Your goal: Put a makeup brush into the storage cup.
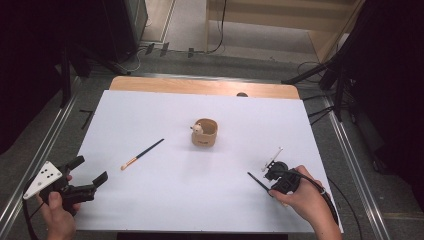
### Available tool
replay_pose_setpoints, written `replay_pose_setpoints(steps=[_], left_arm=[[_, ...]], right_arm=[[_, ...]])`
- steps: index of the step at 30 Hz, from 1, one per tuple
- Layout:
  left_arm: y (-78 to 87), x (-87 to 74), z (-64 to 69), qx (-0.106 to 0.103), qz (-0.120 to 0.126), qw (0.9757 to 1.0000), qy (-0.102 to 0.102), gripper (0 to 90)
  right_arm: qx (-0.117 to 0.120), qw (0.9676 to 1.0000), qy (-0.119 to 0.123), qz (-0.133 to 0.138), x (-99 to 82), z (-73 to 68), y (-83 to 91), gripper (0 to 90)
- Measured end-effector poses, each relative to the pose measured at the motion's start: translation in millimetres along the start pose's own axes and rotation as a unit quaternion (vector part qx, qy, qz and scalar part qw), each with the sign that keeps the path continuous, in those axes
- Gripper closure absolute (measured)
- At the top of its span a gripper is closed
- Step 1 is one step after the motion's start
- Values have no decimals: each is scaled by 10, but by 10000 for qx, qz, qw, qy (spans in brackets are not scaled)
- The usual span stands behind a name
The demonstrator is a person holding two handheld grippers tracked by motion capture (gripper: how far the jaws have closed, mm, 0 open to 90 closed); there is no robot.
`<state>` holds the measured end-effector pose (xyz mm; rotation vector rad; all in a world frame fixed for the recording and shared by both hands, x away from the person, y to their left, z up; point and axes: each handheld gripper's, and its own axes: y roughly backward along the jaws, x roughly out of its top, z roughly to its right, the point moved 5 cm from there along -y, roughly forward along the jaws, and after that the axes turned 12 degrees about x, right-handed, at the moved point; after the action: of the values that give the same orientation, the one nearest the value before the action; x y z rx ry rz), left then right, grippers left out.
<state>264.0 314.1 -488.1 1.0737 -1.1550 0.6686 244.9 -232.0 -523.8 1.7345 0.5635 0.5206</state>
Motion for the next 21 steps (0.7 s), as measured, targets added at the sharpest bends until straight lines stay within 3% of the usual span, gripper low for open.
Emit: replay_pose_setpoints(steps=[9,18,20,21], left_arm=[[-6,1,2,-6,9,10000,9,0],[-16,11,33,0,-11,10000,-1,0],[-18,16,34,10,-10,10000,-26,0],[-21,18,35,40,-36,10000,-52,0]], right_arm=[[-112,9992,122,-353,-11,22,-60,842],[181,9973,-9,-711,67,53,-53,848],[165,9966,81,-801,72,79,-34,848],[172,9975,8,-684,84,81,-16,848]])
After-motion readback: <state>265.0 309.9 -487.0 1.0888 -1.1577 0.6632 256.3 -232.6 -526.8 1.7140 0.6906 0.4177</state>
